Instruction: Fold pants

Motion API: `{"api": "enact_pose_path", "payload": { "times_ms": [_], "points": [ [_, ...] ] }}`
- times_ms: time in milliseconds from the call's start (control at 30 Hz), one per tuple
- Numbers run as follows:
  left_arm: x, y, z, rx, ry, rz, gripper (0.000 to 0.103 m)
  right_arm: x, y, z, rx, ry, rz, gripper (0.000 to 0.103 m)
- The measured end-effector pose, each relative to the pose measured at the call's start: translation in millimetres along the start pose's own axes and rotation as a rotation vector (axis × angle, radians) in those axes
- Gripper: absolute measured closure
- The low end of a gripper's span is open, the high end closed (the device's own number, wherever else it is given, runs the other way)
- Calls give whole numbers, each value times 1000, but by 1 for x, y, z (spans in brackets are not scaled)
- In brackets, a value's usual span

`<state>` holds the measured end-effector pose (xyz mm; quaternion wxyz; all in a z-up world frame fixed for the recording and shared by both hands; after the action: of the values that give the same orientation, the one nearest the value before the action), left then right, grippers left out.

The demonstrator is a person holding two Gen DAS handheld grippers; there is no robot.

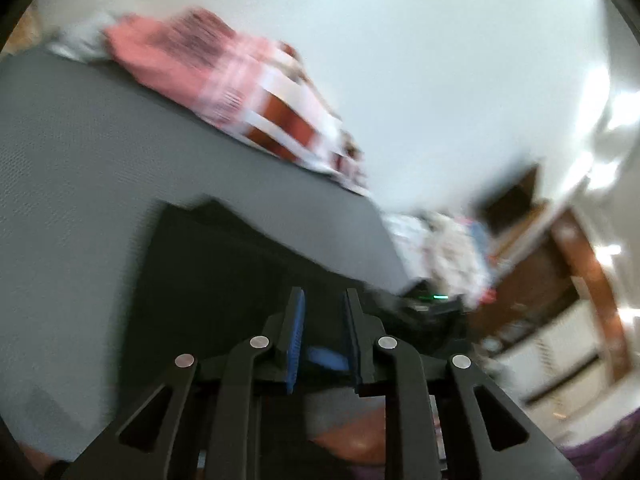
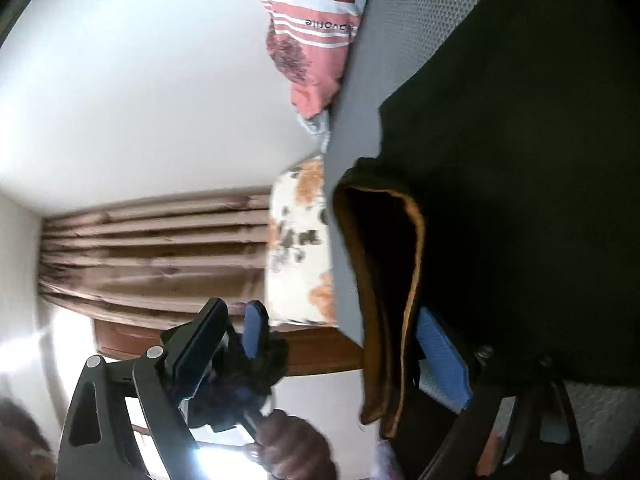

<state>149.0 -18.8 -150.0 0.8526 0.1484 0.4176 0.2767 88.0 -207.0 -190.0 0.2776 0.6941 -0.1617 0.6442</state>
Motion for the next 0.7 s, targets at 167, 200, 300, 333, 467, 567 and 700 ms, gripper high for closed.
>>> {"api": "enact_pose_path", "payload": {
  "times_ms": [167,200,300,333,467,567,700],
  "points": [
    [58,27,-27,41,23,197,81,-1,-15,3,15,58,-112,15],
    [65,26,-32,49,32,207,81,-1,-20,3,18,85,-154,21],
    [79,26,-49,80,61,230,81,-6,-33,3,24,177,-327,81],
    [79,24,-52,92,67,234,81,-9,-37,3,36,195,-385,87],
    [63,23,-42,94,26,249,76,-3,-44,9,35,236,-402,91],
    [45,21,-26,59,0,219,50,21,-20,16,-6,276,-332,94],
    [27,2,-16,55,-16,195,39,39,43,41,-90,354,-376,94]
  ]
}}
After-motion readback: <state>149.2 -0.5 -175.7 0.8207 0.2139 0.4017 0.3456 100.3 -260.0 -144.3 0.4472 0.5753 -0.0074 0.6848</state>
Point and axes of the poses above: each gripper's, at about its wrist camera, not at the fingertips, and y roughly against the way its jaws point, x to its left, z to its top, the point moved 6 cm from there along -y, roughly the way its jaws point, and after that the axes turned 2 degrees about -y, right-handed, at the moved point
